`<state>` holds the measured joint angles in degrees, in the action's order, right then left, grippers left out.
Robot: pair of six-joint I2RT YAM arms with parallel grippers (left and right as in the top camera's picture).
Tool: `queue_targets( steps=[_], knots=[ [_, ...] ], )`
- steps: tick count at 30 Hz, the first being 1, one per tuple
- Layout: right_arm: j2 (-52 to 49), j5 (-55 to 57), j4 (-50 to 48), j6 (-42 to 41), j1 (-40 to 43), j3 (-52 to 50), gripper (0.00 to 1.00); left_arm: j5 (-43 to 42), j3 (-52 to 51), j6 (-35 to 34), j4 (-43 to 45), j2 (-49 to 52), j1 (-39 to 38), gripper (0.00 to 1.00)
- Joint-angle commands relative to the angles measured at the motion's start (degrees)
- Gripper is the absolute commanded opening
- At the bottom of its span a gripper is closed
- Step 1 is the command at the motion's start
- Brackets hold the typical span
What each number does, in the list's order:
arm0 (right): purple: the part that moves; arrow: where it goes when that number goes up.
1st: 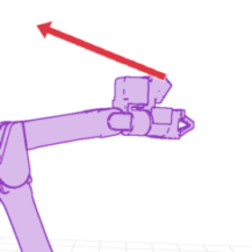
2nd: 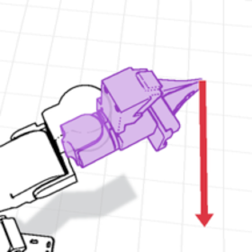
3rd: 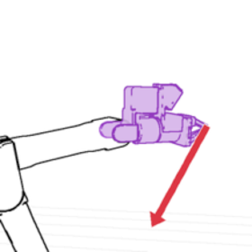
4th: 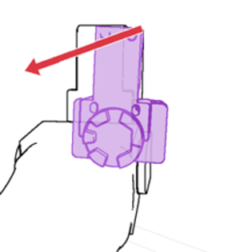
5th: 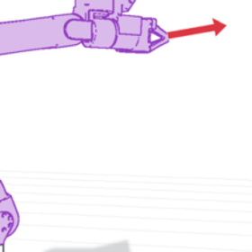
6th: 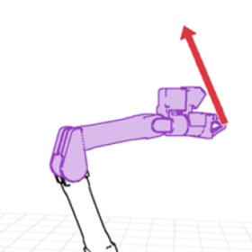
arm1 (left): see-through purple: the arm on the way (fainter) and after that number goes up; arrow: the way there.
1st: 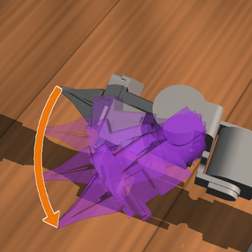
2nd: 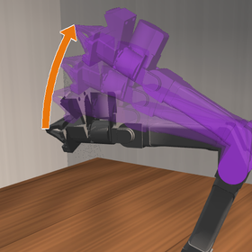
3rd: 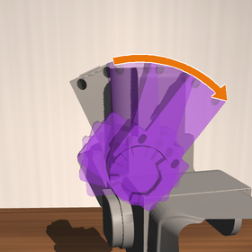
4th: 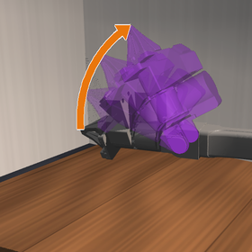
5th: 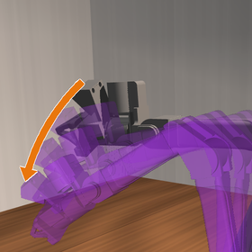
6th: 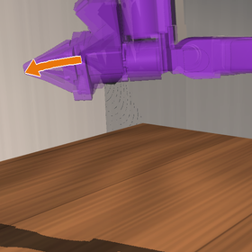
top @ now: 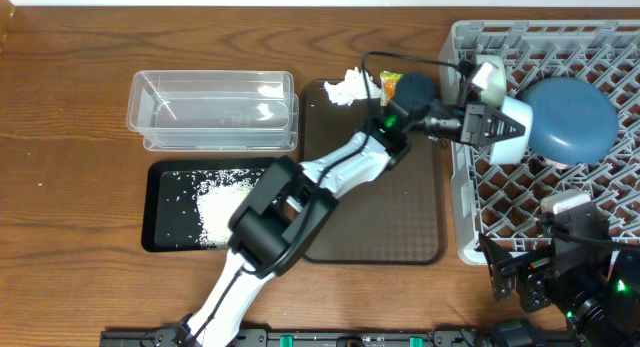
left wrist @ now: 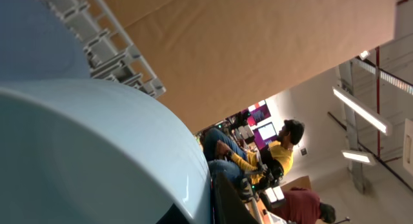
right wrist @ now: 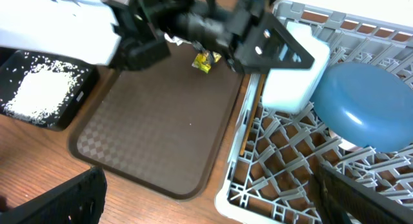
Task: Sort waste into correct bins and load items into the dishwasher rack
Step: 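Lower the white plate upright into the rack and open the left gripper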
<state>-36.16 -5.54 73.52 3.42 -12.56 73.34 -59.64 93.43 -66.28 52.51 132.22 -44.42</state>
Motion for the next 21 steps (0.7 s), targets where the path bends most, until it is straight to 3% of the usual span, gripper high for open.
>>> queue_targets(
  steps=[1, 11, 21],
  knots=[
    [-0.11, 0.17, 0.04, 0.5, -0.22, 0.04, 0.99, 2.49, 2.71, -1.14, 0.48, 1.7, -0.55, 0.08],
    [-0.11, 0.15, 0.04, 0.5, -0.22, 0.04, 0.99, 9.79, 2.71, -4.37, 0.63, 1.77, -2.05, 0.09],
    [-0.11, 0.17, 0.04, 0.5, -0.22, 0.04, 0.99, 10.4, 2.71, -8.37, 3.87, 4.07, -2.4, 0.09]
  ],
)
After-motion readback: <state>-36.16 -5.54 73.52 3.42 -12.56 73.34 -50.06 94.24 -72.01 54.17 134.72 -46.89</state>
